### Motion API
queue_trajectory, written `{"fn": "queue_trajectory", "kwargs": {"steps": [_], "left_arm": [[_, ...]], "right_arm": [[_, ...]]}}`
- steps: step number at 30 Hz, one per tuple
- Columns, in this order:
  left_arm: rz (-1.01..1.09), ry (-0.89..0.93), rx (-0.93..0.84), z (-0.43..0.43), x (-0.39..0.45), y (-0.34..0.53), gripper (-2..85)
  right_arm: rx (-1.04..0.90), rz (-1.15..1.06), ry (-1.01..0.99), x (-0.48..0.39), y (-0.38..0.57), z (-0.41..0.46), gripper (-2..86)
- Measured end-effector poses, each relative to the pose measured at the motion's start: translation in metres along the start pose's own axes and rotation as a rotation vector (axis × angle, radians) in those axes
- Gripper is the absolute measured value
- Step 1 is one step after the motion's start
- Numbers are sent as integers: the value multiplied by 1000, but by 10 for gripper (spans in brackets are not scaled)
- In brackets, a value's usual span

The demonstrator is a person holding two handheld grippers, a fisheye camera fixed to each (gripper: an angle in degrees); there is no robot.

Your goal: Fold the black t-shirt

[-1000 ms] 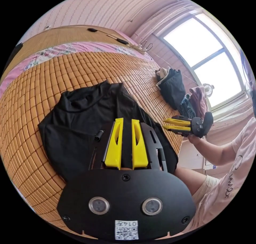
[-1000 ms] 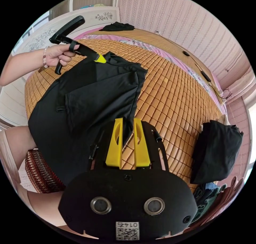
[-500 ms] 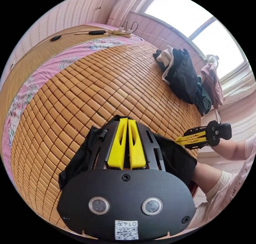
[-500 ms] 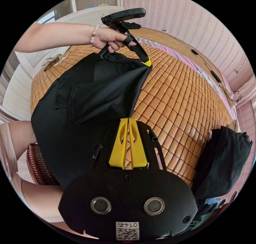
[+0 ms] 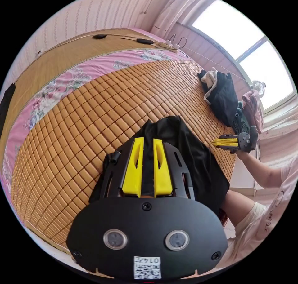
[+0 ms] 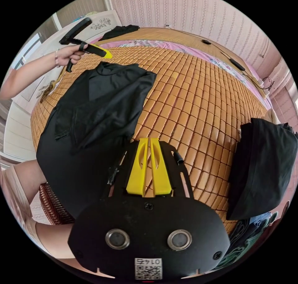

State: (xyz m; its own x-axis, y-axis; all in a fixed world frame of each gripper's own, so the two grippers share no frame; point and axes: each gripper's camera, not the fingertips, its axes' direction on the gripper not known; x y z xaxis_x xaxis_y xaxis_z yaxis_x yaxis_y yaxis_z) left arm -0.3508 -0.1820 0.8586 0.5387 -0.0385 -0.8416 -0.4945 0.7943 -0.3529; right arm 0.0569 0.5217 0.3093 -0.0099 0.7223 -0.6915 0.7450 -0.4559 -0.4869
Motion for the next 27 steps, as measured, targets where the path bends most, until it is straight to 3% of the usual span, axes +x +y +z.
{"fn": "queue_trajectory", "kwargs": {"steps": [6, 10, 15, 18, 22, 27], "left_arm": [[-307, -124, 164, -68, -58, 129, 56], [-480, -140, 253, -83, -88, 177, 77], [-477, -47, 254, -73, -98, 172, 84], [-449, 34, 202, -67, -91, 162, 42], [-424, -63, 149, -80, -81, 152, 5], [-401, -109, 227, -122, -74, 143, -8]], "right_arm": [[173, 11, -104, 29, -59, 2, 123], [106, 16, -147, 44, -107, 39, 130], [65, 10, -55, 39, -126, 52, 33], [64, 53, -85, 48, -127, 46, 7], [104, 118, -112, 76, -131, 26, 0], [117, 150, -128, 103, -132, 11, 0]]}}
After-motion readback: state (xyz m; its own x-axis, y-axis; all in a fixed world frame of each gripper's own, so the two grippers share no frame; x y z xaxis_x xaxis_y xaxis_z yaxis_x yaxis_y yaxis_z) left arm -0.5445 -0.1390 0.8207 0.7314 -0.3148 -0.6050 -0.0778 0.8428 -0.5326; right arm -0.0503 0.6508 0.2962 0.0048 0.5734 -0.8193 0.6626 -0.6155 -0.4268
